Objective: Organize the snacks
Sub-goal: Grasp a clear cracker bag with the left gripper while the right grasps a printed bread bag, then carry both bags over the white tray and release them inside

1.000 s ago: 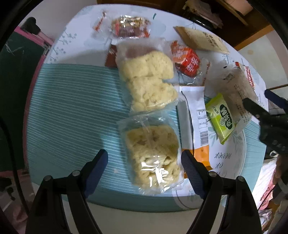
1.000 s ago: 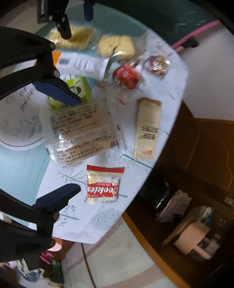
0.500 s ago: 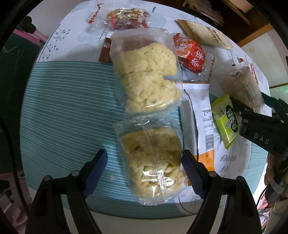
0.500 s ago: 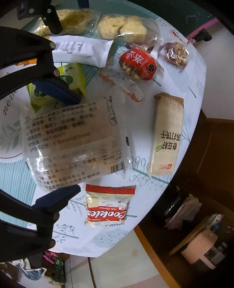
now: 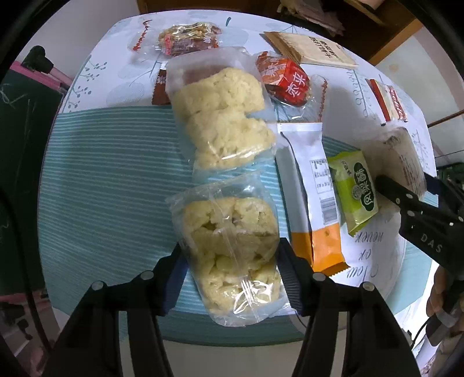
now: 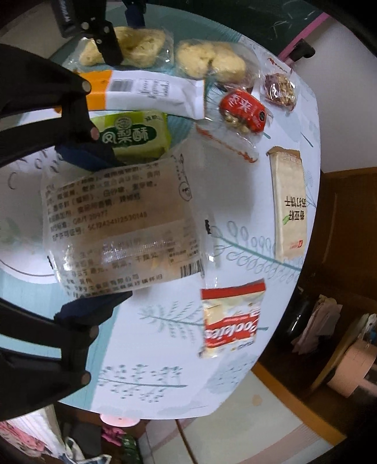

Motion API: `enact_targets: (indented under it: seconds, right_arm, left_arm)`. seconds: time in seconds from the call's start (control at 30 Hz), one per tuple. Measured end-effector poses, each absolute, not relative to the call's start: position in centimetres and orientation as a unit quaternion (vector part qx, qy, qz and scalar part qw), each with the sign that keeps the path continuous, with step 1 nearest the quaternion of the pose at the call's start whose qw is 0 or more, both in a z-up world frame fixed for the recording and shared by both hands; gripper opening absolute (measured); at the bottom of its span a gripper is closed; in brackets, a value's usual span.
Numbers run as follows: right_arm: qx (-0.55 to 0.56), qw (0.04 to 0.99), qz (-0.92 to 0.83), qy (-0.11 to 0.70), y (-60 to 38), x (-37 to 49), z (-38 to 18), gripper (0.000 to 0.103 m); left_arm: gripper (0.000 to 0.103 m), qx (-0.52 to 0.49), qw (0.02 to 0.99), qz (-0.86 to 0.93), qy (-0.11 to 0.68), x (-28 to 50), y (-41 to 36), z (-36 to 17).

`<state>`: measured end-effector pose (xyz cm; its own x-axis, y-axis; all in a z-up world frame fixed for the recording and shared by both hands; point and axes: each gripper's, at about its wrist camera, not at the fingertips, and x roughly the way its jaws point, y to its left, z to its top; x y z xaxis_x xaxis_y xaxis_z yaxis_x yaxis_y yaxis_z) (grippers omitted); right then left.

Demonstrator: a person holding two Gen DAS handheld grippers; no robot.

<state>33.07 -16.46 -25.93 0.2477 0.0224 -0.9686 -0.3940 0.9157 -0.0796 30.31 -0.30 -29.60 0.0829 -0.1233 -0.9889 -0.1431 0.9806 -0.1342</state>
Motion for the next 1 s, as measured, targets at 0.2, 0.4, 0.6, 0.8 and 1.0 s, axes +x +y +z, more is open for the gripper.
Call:
enact_targets:
  seconds: [0.2, 0.4, 0.6, 0.8, 1.0]
  right_arm:
    - [-0.155, 0.776, 0.123, 0.599, -17.2, 30.7, -25.3, 0.067]
    - [-0.129, 0.796, 0.099, 0.583, -18.2, 28.4, -22.4, 0.066]
    - [-0.1, 0.832, 0.074, 0.541, -19.6, 25.9, -17.7, 0.066]
    - [-0.066, 0.859, 0.062, 0.504, -21.4, 21.1, -12.7, 0.066]
    - [-0.009, 0.873, 0.072, 0.482, -22.3, 13.3, -9.3, 0.066]
  left_arm:
    - [0.057, -0.073, 0.764, 0.017, 0.64, 28.2, 0.0, -26.6]
    - [0.057, -0.054, 0.81, 0.018, 0.584, 26.0, 0.0, -20.4]
    - [0.057, -0.064, 0.837, -0.004, 0.544, 22.3, 1.0, -14.4]
    - [0.057, -0.064, 0.852, -0.029, 0.518, 17.2, 0.2, -9.5]
    - [0.057, -0.047, 0.86, -0.041, 0.506, 11.3, 0.1, -7.2]
